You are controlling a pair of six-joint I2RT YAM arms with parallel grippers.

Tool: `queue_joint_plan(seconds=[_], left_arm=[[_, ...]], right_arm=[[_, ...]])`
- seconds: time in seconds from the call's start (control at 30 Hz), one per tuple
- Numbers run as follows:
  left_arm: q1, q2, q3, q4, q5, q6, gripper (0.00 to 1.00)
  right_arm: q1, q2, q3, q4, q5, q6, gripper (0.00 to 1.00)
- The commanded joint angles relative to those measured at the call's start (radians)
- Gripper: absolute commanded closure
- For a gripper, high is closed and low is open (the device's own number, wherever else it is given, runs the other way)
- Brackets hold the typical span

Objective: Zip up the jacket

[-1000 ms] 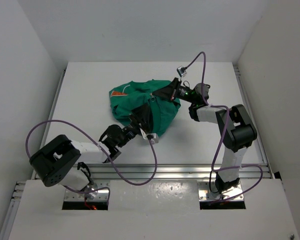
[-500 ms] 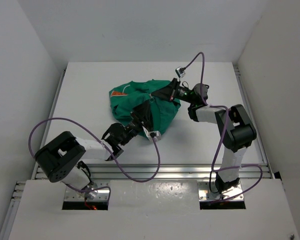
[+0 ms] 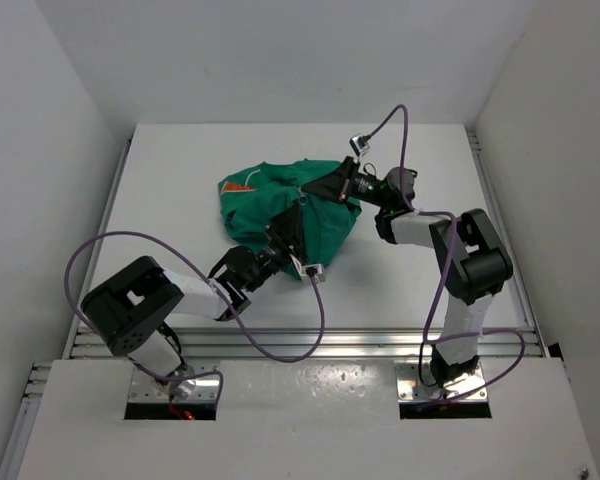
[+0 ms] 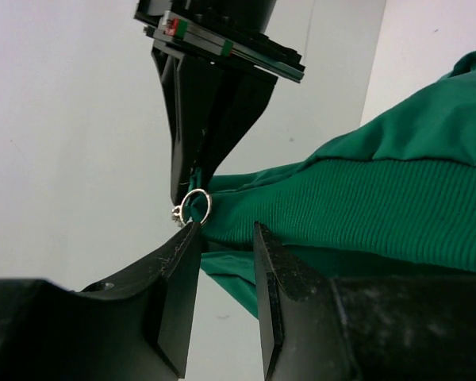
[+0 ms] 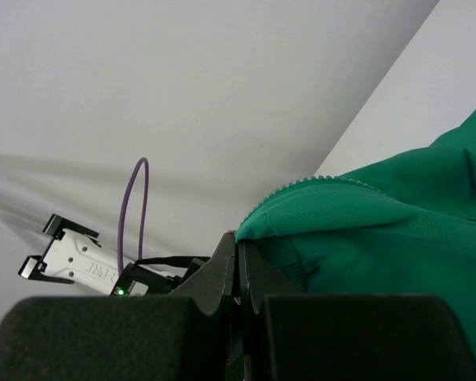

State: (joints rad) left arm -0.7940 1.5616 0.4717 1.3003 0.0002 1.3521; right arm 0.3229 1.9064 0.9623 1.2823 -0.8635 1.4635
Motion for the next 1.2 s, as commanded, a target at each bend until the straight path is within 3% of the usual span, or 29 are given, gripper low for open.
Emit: queue_joint_plan(seconds=[0.0, 1.17], left_arm=[[-0.021, 0.006, 0.035, 0.139, -0.011, 0.027, 0.62], [-0.030, 0.052, 0.093, 0.186, -0.066, 0.074, 0.64]], right_arm=[[0.013, -0.006, 0.004, 0.149, 0.020, 0.020, 1.00], [0.022, -0.007, -0.014, 0.160, 0.020, 0.011, 1.00]])
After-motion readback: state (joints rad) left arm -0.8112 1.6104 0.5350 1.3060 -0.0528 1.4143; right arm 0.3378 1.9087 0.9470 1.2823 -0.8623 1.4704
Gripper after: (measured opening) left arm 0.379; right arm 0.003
